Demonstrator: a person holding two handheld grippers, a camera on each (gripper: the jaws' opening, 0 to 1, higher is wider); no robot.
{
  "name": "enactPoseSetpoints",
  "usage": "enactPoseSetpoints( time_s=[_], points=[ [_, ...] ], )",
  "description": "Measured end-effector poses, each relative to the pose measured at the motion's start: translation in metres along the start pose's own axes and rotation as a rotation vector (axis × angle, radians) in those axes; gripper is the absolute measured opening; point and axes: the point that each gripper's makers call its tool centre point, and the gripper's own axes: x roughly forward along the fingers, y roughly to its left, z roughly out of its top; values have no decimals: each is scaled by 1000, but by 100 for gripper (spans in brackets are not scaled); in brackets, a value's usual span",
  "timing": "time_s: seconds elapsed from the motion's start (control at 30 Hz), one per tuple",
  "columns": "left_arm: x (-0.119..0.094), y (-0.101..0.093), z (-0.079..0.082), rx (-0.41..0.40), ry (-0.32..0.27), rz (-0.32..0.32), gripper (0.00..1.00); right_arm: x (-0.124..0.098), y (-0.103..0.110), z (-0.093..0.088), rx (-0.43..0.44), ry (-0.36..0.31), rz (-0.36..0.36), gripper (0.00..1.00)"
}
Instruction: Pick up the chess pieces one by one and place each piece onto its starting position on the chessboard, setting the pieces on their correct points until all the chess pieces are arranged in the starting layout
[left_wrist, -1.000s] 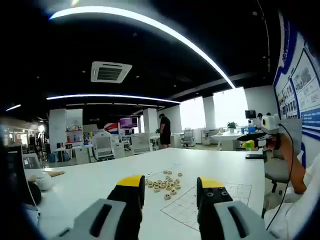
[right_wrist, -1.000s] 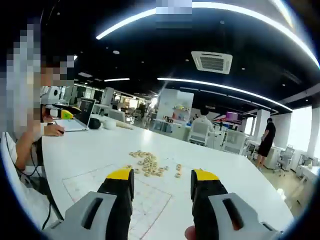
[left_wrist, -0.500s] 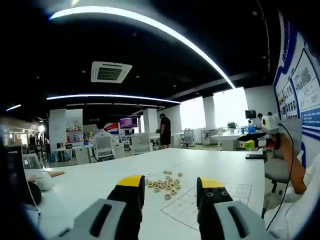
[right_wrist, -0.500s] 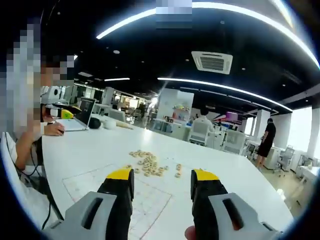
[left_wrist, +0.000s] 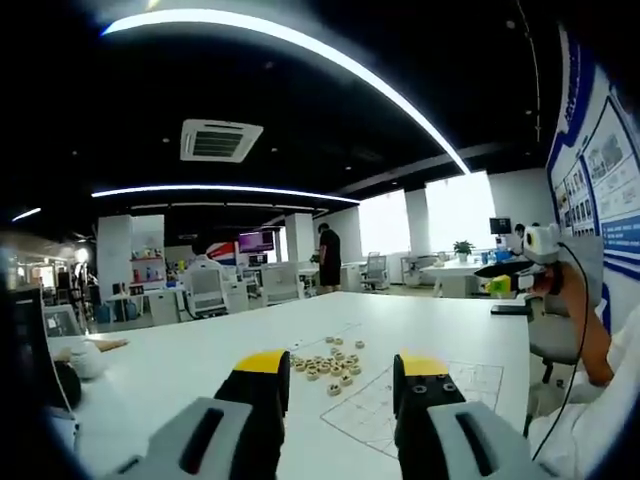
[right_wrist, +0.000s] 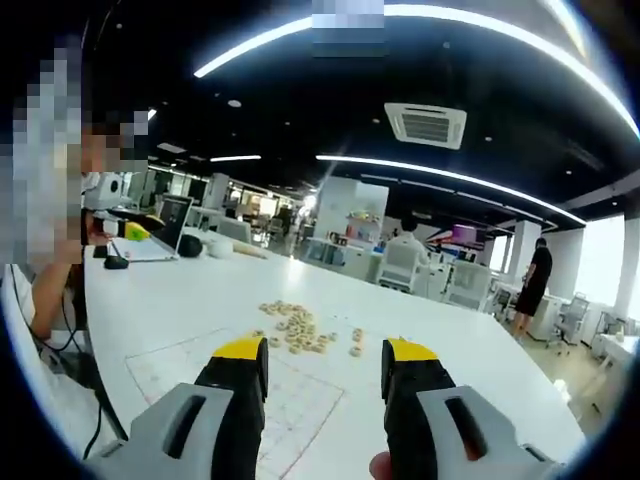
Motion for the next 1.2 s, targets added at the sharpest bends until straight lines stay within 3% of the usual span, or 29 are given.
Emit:
enactPoseSetpoints(
  time_s=[0.27,0.43,0.53,0.63,0.93,1.07,1.2],
  points=[
    [4,1,-4,-5,9,2,43,-2,-4,-1,4,-2,-9,46],
    [13,1,-13,-35,23,-22,42,-3,-3,2,6,-13,-8,46],
    [21,7,-24,-47,54,-5,41,-1,-4,-1,10,-5,-7,46],
    [36,14,-43,-58,117,8,39,1,-7,-4,23,-3,-12,45],
    [97,29,-71,-126,183,-19,35,0,-6,22,66,-145,-8,37],
    [130,44,-86,-138,218,9,33,-3,-7,27,70,-168,-17,37],
    [152,56,-98,-185,216,28,32,-6,-8,29,81,-179,-29,33]
  ],
)
